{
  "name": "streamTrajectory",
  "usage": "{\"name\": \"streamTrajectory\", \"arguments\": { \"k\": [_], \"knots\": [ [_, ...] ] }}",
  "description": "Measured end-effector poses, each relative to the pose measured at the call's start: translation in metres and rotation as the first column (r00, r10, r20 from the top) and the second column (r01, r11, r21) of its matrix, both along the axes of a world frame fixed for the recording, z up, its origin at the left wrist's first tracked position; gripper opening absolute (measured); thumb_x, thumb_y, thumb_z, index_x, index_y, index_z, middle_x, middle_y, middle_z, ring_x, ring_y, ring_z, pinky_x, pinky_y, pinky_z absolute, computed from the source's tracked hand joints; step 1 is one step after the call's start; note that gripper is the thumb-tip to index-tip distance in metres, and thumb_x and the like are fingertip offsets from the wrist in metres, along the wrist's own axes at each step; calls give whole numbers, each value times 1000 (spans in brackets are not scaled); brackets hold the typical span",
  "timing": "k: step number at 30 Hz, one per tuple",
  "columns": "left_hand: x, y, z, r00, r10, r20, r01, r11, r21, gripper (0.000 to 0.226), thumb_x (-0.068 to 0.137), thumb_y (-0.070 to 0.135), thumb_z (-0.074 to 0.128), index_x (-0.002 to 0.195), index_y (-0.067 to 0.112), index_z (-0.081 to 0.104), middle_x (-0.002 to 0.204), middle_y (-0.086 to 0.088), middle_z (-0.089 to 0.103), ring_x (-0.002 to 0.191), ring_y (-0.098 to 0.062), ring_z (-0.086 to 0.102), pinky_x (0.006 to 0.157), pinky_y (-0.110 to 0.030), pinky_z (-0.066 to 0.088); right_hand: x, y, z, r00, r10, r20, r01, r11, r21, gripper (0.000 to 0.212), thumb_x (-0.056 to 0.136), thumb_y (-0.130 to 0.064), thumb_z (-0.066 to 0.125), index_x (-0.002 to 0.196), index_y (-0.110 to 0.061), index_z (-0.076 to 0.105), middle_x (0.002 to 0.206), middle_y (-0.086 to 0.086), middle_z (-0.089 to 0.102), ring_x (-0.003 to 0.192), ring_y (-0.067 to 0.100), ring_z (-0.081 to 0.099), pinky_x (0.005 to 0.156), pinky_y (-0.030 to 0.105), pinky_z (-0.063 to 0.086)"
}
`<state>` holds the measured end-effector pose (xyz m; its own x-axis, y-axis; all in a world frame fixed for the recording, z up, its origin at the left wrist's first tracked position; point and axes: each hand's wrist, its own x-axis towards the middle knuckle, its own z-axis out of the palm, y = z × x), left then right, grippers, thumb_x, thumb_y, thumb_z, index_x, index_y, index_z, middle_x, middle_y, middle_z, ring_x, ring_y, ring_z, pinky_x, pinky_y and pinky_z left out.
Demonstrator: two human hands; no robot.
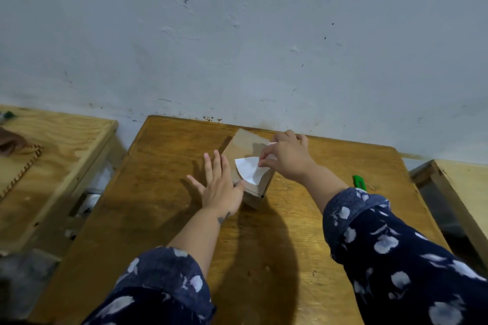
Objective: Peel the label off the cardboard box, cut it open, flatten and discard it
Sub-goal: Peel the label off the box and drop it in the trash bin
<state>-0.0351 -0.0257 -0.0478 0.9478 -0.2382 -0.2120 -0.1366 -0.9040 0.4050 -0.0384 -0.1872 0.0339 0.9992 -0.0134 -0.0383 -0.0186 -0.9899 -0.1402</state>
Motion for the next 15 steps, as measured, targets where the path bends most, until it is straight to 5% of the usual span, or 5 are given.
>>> {"name": "streamTrajectory", "arguments": {
  "k": [4,9,15],
  "knots": [
    [-1,-7,0,998,56,-14,-57,998,-16,75,100,40,34,151,16,-15,155,-1,-32,138,-23,-38,108,-67,-16,0,-4,-8,992,101,73,-97,994,-47,21,89,-45,55,95,-34,72,128,-8,47,127,20,29,109,49,9],
    [-4,-10,2,996,85,-17,-86,995,-54,75,97,34,35,152,16,-13,158,2,-27,139,-20,-36,108,-67,-18,2,-19,-4,993,95,70,-95,996,-3,21,93,-35,49,88,-29,69,97,-13,65,118,16,41,110,51,4],
    [-5,-11,1,997,68,35,-68,998,13,73,98,40,32,152,19,-11,159,1,-24,140,-22,-33,107,-68,-17,-2,-68,8,997,-70,10,66,966,248,12,90,-38,58,84,-29,64,86,-9,66,91,16,59,92,38,34]
  ]
}}
